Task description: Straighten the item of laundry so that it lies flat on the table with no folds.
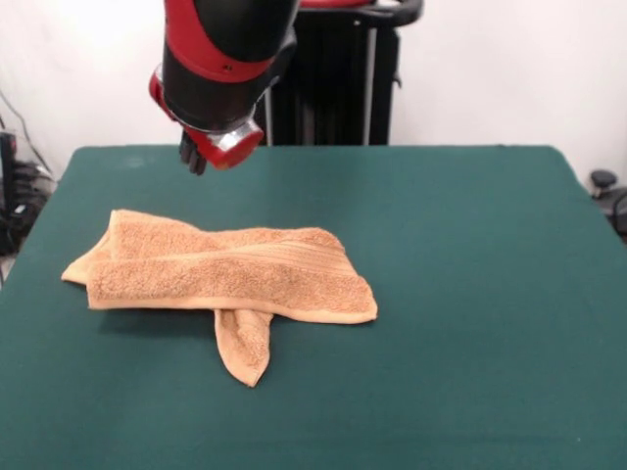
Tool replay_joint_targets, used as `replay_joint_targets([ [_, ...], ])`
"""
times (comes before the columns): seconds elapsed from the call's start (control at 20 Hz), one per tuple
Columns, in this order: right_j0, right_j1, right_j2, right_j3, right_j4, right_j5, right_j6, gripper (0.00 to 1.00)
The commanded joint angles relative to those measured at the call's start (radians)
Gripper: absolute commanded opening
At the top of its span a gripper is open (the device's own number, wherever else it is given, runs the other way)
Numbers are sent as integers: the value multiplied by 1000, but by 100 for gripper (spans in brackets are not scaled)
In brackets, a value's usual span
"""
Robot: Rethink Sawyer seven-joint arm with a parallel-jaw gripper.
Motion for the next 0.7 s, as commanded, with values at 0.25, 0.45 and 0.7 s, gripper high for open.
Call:
replay_joint_targets([
  [0.25, 2, 73, -22, -198, -8, 244, 332, 0],
  [0.45, -20, 89, -27, -258, 4, 287, 343, 0],
  [0.7, -51, 109, -40, -356, 31, 355, 367, 0],
])
